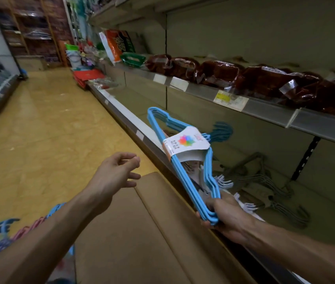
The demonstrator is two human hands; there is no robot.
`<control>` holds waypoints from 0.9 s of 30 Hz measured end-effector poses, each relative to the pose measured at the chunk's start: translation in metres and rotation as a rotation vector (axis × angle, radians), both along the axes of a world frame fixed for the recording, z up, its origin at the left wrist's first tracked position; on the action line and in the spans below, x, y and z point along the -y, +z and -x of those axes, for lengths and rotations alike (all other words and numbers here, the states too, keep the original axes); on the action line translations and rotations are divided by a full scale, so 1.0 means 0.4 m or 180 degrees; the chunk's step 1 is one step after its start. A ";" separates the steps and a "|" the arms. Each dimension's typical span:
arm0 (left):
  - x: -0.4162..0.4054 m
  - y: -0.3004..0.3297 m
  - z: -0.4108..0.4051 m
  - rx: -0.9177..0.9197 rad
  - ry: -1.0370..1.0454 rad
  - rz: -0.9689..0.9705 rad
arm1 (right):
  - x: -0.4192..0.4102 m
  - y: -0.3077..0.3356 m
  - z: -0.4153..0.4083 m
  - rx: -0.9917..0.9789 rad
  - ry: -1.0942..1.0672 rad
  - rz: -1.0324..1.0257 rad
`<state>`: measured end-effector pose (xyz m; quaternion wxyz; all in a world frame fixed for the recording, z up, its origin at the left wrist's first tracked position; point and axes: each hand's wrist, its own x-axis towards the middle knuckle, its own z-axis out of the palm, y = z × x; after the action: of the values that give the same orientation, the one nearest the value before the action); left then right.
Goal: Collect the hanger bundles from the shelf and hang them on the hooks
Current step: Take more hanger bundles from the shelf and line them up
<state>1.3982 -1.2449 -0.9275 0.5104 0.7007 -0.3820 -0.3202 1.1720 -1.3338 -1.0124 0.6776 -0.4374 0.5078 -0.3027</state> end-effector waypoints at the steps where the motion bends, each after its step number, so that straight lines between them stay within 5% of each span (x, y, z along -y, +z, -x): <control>1: -0.003 -0.003 -0.012 -0.0172 0.0119 -0.0054 | -0.015 0.005 -0.013 0.0016 0.0144 0.0036; 6: -0.020 -0.007 -0.090 -0.1012 0.0660 0.0019 | -0.100 0.031 -0.083 0.0123 0.0904 0.0069; 13: -0.076 0.011 -0.186 -0.1985 0.1603 0.0908 | -0.201 0.027 -0.154 0.0395 0.1939 0.0223; 18: -0.116 0.005 -0.233 -0.1811 0.2355 0.1170 | -0.206 0.024 -0.198 0.0302 0.2214 0.0455; 27: -0.154 0.007 -0.273 -0.1675 0.2483 0.1370 | -0.157 0.099 -0.284 0.0455 0.2562 0.0518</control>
<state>1.5073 -1.1835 -0.9249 0.8033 0.5659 -0.0083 -0.1857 1.2857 -1.2709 -0.9729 0.7387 -0.6310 0.2224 -0.0825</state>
